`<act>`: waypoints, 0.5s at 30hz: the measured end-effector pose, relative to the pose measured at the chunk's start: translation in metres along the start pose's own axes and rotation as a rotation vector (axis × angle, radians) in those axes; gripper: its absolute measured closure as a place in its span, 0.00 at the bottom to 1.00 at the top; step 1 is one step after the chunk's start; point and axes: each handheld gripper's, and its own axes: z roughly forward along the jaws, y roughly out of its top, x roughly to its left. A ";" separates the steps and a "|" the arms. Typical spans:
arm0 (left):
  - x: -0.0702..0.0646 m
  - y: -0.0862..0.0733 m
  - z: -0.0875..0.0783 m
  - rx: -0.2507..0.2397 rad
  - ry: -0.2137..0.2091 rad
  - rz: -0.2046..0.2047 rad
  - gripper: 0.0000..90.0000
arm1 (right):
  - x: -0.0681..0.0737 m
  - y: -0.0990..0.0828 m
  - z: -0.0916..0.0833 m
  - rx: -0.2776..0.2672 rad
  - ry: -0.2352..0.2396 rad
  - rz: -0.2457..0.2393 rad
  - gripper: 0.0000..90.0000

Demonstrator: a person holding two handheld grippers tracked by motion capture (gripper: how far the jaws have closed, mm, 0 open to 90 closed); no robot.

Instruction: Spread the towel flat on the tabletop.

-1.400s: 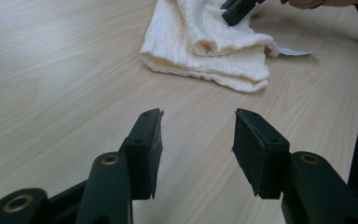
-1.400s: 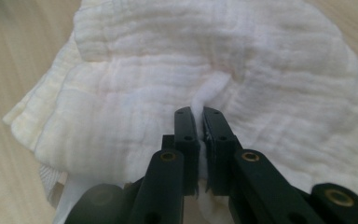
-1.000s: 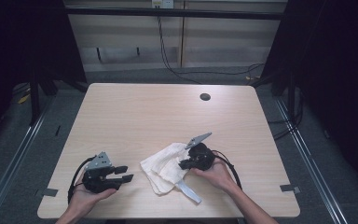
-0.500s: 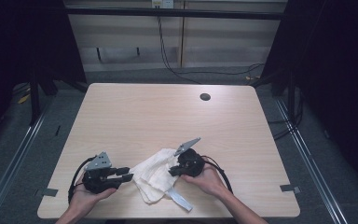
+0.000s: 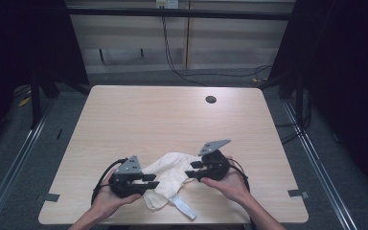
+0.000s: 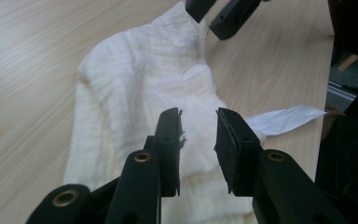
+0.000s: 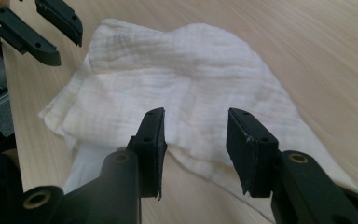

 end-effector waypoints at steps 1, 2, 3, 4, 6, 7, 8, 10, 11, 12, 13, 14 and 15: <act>-0.002 0.002 0.004 -0.010 -0.010 -0.003 0.80 | -0.003 -0.003 -0.005 -0.006 -0.007 0.006 0.64; -0.004 0.004 0.008 -0.019 -0.021 -0.005 0.82 | -0.006 -0.007 -0.009 -0.007 -0.028 0.002 0.62; -0.004 0.004 0.008 -0.019 -0.021 -0.005 0.83 | -0.009 -0.011 -0.013 -0.023 -0.024 0.002 0.60; -0.011 0.002 0.016 -0.017 -0.036 0.004 0.84 | -0.013 -0.018 -0.017 -0.044 -0.006 0.005 0.60; -0.018 -0.001 0.023 0.026 -0.034 0.068 0.84 | -0.019 -0.025 -0.021 -0.054 -0.046 0.034 0.61; -0.018 -0.003 0.022 0.023 -0.048 0.060 0.84 | -0.024 -0.029 -0.024 -0.039 -0.055 0.039 0.62; -0.018 -0.004 0.022 0.022 -0.066 0.047 0.83 | -0.027 -0.032 -0.025 -0.040 -0.063 0.044 0.63; -0.016 -0.007 0.020 0.024 -0.057 0.050 0.78 | -0.035 -0.039 -0.028 -0.048 -0.084 0.079 0.64; -0.014 -0.009 0.021 0.029 -0.065 0.042 0.77 | -0.038 -0.042 -0.028 -0.039 -0.087 0.092 0.64; -0.014 -0.011 0.022 0.035 -0.059 0.039 0.75 | -0.041 -0.045 -0.028 -0.030 -0.106 0.095 0.64; -0.013 -0.011 0.022 0.033 -0.058 0.038 0.72 | -0.044 -0.047 -0.027 -0.028 -0.111 0.102 0.64; -0.013 -0.011 0.022 0.024 -0.070 0.033 0.71 | -0.046 -0.048 -0.026 -0.020 -0.113 0.110 0.64; -0.014 -0.010 0.021 0.026 -0.070 0.043 0.70 | -0.047 -0.049 -0.025 -0.018 -0.118 0.110 0.64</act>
